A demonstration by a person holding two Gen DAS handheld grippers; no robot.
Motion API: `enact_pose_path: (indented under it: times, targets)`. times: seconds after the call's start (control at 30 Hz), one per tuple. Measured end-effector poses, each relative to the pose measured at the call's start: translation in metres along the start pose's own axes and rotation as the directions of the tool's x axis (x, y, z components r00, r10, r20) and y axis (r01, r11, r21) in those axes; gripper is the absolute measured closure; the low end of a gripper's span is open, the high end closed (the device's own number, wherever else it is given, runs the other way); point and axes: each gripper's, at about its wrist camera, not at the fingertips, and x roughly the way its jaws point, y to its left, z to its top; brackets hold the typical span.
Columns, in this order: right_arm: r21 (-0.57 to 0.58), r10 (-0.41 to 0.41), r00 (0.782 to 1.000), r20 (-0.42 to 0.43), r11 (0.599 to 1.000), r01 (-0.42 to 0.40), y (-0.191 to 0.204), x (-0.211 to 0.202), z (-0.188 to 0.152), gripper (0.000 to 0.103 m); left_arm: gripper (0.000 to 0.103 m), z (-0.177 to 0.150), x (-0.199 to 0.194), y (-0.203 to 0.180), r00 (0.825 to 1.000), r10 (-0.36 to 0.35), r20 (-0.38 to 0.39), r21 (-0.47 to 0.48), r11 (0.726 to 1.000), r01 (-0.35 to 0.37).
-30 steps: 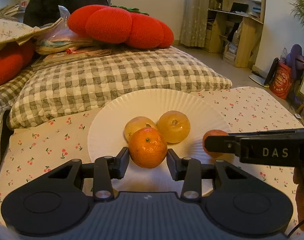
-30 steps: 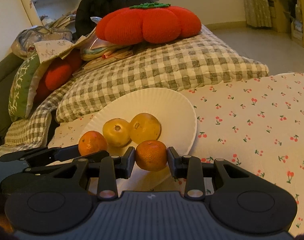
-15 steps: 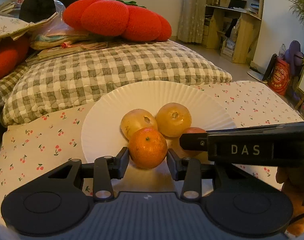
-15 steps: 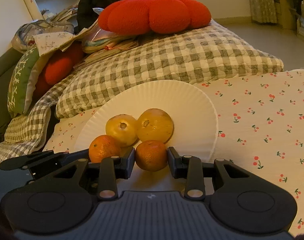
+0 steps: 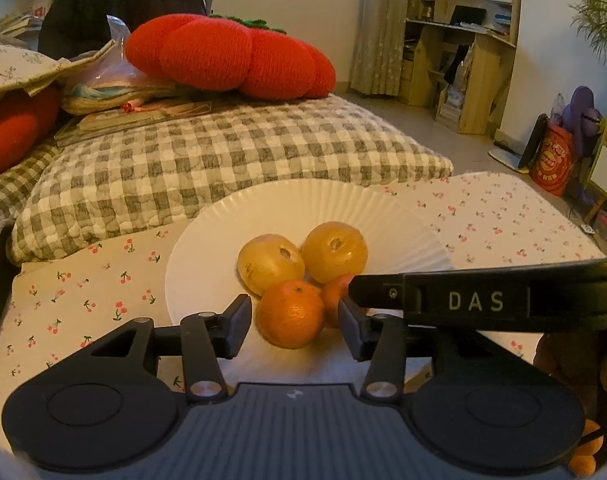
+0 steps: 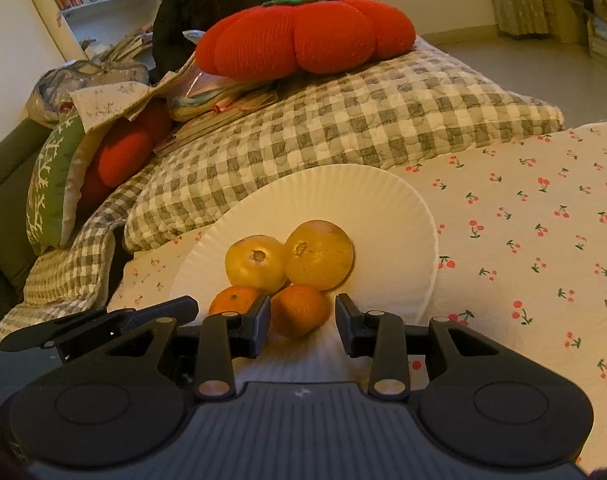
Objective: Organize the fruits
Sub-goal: 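Open both grippers to release the tangerines onto the plate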
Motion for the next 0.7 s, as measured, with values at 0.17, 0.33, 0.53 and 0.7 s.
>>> enact_pose_path:
  times: [0.17, 0.33, 0.53, 0.7]
  targets:
    - [0.005, -0.010, 1.000, 0.005, 1.000, 0.010, 0.003, -0.010, -0.001, 0.069, 0.055, -0.002, -0.014, -0.006, 1.000, -0.004, 0.009, 0.010, 1.000, 0.004]
    - [0.023, -0.005, 1.000, 0.015, 1.000, 0.005, 0.006, -0.022, -0.004, 0.065, 0.052, -0.001, -0.029, -0.004, 1.000, 0.018, 0.013, -0.005, 1.000, -0.018]
    - [0.034, -0.012, 0.999, 0.031, 0.999, 0.011, 0.007, -0.042, -0.014, 0.063, 0.050, -0.008, -0.047, 0.006, 0.998, 0.056, 0.007, -0.048, 0.997, -0.056]
    - [0.028, -0.002, 0.999, 0.044, 1.000, 0.000, 0.014, -0.058, -0.028, 0.062, 0.050, -0.021, -0.068, 0.018, 0.996, 0.092, -0.009, -0.086, 0.992, -0.092]
